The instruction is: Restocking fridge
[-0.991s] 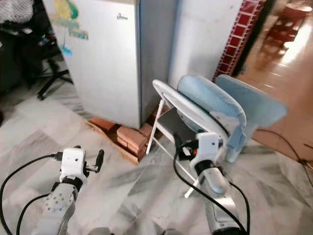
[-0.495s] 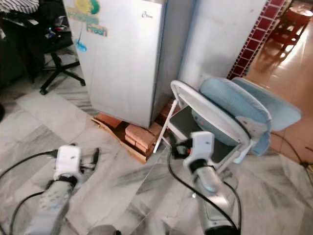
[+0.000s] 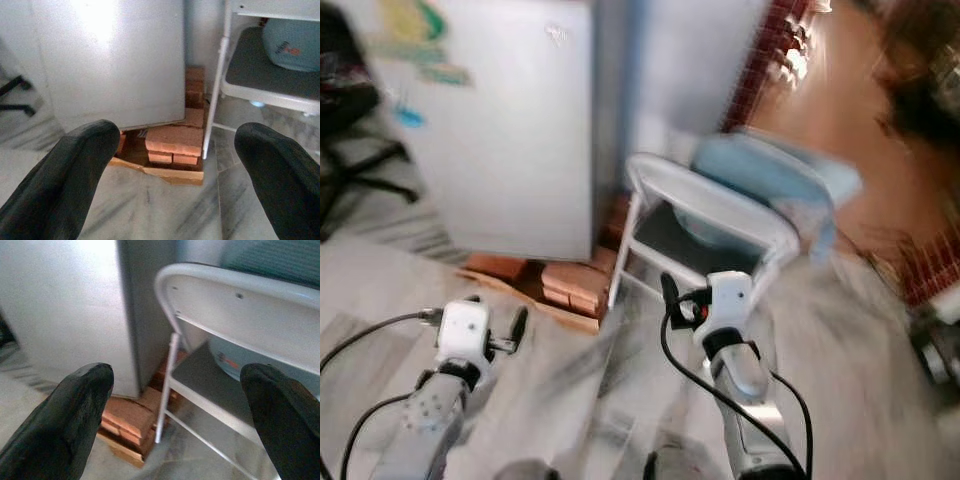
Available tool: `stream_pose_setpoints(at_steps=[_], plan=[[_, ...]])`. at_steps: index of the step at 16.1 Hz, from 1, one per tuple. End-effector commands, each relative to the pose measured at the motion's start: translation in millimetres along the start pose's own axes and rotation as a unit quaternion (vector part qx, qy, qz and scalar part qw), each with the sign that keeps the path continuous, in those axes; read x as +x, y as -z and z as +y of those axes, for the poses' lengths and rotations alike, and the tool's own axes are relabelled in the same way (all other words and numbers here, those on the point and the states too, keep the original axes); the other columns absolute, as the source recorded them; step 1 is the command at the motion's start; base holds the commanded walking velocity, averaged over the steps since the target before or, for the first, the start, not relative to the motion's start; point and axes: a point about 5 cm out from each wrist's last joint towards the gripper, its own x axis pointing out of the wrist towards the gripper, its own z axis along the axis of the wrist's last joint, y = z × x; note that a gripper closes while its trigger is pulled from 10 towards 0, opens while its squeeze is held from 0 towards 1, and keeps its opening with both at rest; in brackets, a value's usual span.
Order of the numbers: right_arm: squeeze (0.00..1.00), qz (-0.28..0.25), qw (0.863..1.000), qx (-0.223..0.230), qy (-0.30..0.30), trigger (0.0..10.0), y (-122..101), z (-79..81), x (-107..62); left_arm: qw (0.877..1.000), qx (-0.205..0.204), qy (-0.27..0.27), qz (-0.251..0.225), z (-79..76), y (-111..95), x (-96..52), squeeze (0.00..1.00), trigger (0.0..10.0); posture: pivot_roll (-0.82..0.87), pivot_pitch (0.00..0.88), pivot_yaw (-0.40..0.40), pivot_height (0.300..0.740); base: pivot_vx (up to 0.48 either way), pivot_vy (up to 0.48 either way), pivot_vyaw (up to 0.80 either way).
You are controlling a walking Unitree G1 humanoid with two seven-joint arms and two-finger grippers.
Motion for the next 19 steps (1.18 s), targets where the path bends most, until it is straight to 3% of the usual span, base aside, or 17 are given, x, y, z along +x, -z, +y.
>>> stream_pose_setpoints(at_steps=[1,9,14,19], plan=[[0.00,0.001,1.000,-0.009,0.020,10.0,-2,-10.7,-2.1,1.000,-0.003,0.015,-0.009,-9.0,-5,2.9,0.00,10.0,0.14,0.067,-0.016,0.740,0.000,0.480,-0.80],[0.00,0.012,0.999,-0.013,0.031,10.0,3,-12.6,-3.7,1.000,0.000,0.026,-0.008,-11.9,-3,0.6,0.00,10.0,0.14,0.054,-0.009,0.740,0.000,0.480,-0.80],[0.00,0.013,0.999,-0.017,0.043,10.0,3,-17.0,-0.8,1.000,0.001,0.023,-0.021,-11.6,-10,11.6,0.00,10.0,0.13,0.031,-0.003,0.740,0.000,0.381,-0.80],[0.00,0.015,0.999,-0.018,0.048,10.0,4,-18.8,-0.4,0.999,0.000,0.035,-0.021,-14.2,-10,12.6,0.00,10.0,0.13,0.026,-0.008,0.740,0.000,0.000,-0.80]])
